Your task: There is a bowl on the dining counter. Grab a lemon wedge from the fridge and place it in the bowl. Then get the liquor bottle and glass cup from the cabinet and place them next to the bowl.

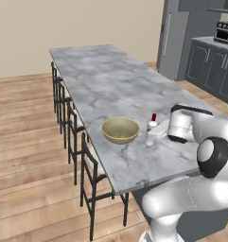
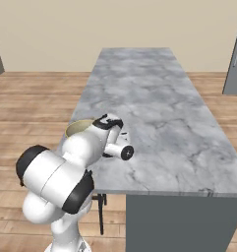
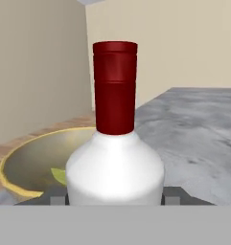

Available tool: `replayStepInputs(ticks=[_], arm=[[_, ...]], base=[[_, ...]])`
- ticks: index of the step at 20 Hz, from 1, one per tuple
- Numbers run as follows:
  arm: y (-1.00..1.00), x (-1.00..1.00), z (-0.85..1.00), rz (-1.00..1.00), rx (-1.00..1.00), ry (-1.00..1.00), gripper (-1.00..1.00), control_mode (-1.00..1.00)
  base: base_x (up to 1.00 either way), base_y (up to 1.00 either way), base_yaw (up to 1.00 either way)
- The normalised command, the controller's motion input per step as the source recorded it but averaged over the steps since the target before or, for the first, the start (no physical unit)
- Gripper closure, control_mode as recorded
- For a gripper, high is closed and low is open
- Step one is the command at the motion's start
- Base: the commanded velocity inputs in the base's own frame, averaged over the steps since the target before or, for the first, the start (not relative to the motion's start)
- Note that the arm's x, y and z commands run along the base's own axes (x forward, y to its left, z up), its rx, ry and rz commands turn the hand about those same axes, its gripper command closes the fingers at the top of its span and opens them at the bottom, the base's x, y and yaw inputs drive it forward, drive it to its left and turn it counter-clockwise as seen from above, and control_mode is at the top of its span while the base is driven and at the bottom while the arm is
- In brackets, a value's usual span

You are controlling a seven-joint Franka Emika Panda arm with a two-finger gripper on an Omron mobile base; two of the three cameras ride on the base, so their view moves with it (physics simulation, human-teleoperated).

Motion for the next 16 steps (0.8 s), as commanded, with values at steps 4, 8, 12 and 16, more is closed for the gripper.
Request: replayStepInputs(ticks=[4, 8, 12, 16], arm=[[0.0, 0.27, -0.21, 0.06, 0.0, -0.01, 1.0, -1.0], [0.0, 0.26, -0.13, 0.06, 0.0, -0.02, 1.0, -1.0], [0.0, 0.29, -0.11, 0.05, 0.0, -0.02, 1.0, -1.0], [0.0, 0.31, -0.13, 0.05, 0.0, 0.0, 1.0, -1.0]], base=[[0.0, 0.0, 0.0], [0.0, 0.0, 0.0], [0.0, 0.0, 0.0], [0.0, 0.0, 0.0]])
